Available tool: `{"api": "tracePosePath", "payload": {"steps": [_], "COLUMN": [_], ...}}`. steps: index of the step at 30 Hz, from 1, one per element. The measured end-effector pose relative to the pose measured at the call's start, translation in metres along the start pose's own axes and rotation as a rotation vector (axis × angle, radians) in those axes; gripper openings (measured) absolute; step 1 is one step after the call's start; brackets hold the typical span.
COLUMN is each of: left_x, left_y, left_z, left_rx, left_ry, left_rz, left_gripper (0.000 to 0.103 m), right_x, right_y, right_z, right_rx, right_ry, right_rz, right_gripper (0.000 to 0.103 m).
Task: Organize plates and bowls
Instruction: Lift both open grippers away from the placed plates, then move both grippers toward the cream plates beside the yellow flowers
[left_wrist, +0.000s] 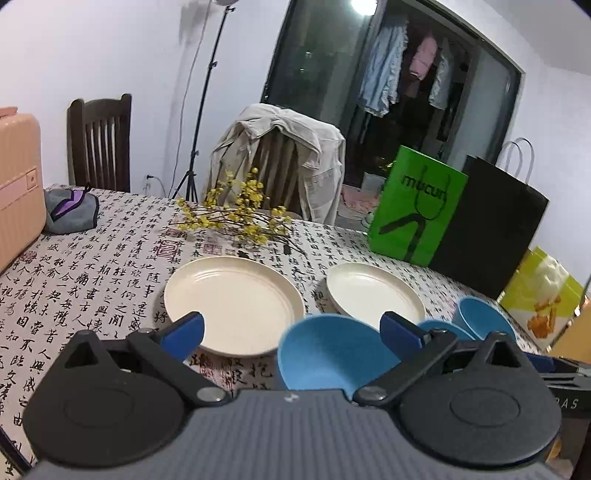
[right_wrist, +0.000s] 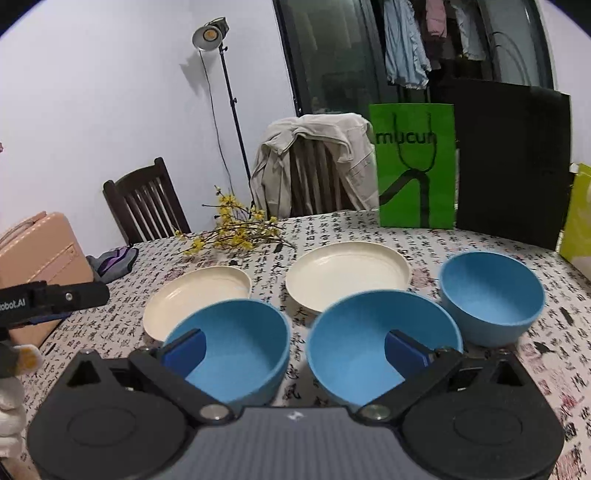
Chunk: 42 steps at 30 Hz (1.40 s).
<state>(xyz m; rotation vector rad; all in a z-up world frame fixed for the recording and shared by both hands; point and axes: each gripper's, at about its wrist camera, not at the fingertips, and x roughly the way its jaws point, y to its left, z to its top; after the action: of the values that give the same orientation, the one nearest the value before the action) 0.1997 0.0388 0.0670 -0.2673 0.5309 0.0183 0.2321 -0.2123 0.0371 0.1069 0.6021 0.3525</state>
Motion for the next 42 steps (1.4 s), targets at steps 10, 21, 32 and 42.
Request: {"api": "tracePosePath", "payload": {"steps": [10,21,32,42], "left_x": [0.025,0.062,0.11,0.138], "left_y": [0.034,0.07,0.113,0.122], "left_z": [0.035,0.059,0.048,0.04], "left_rx": [-0.137,-0.285,-0.387,-0.386], "left_ry": [0.018,0.041,0.135,0.191], "left_rz": [0.051,0.092,0.124,0.12], "left_gripper": [0.103,0.103,0.103,0.103], "right_x": [0.04,0.096,0.154,0.197], "right_y": [0.025,0.052,0.063,0.064], "right_z": [0.04,0.067,0.078,0.088], "right_rx": [0.032,0.019,-0.007,0.009], "right_ry": [0.043,0.106,0.206,0.244], "right_rz": [0.061,0.1,0.102,0.077], "right_gripper": [0.103,0.103,0.103,0.103]}}
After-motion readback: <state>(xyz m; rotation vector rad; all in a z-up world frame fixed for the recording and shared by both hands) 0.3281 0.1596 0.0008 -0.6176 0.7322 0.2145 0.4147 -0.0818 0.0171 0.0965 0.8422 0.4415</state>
